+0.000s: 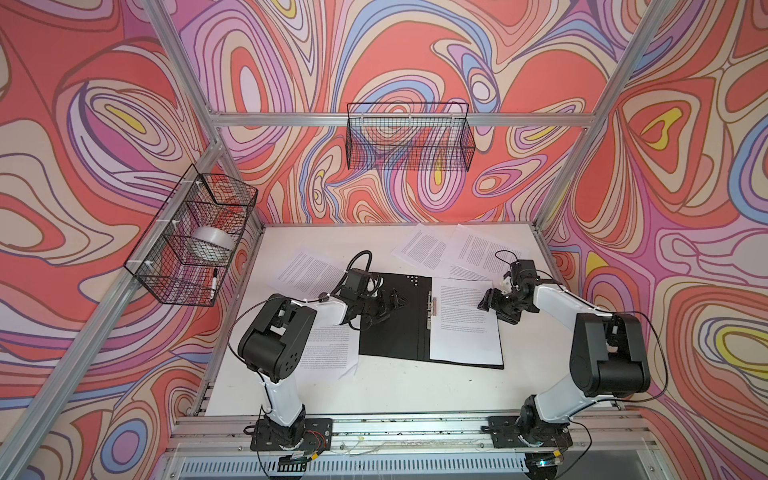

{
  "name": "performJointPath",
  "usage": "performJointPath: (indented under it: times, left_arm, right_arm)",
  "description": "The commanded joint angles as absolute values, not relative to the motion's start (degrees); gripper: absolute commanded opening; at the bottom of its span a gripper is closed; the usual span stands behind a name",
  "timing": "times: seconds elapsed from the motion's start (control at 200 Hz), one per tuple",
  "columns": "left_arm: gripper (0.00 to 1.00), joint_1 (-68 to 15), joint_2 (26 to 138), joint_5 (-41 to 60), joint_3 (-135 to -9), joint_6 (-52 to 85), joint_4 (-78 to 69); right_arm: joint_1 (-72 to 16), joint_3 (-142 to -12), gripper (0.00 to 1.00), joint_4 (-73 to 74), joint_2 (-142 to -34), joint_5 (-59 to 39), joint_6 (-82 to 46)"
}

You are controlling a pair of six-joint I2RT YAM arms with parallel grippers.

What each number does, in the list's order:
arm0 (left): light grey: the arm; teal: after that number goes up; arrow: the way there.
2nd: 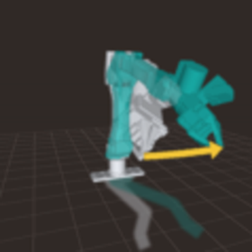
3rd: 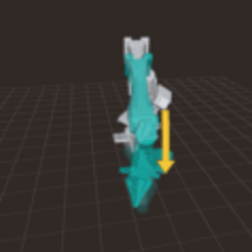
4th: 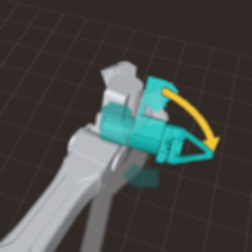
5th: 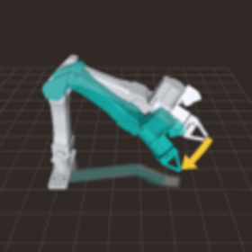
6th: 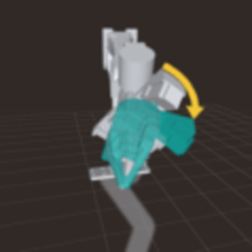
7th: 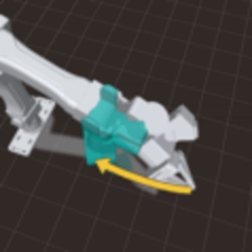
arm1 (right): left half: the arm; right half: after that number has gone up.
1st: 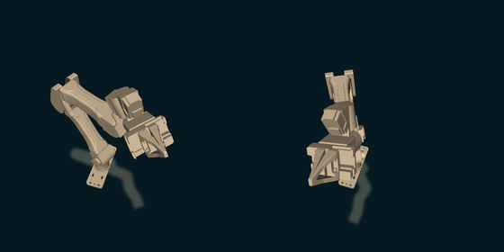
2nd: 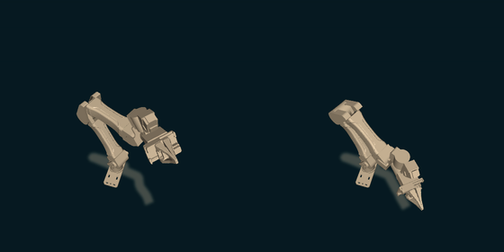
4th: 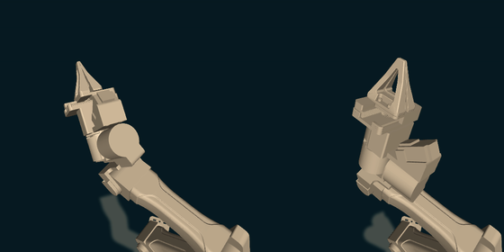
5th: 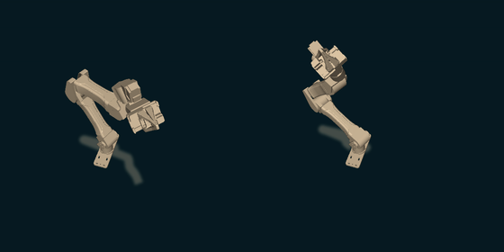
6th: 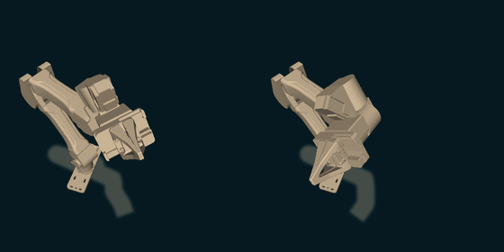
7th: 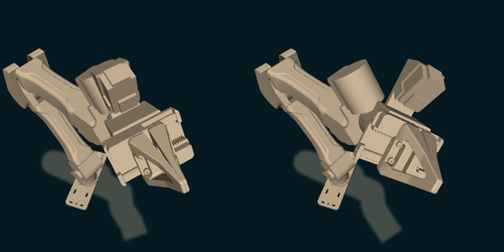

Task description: Put the files into the folder

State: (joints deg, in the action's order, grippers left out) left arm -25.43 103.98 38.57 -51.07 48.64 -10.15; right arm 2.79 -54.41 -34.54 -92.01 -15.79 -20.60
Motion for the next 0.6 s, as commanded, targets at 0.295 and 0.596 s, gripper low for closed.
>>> performJointPath:
  times: [0.295,0.596]
  left_arm:
    - [0.99,-24.97,105.93,36.53,-54.49,47.04,8.66]
    - [1.00,-25.74,89.76,31.80,-60.00,48.18,20.98]
  right_arm:
    - [-0.07,-60.74,0.77,-38.14,-86.74,-9.94,-18.69]
    - [-6.84,-61.73,0.78,-36.93,-84.67,-13.98,-19.66]
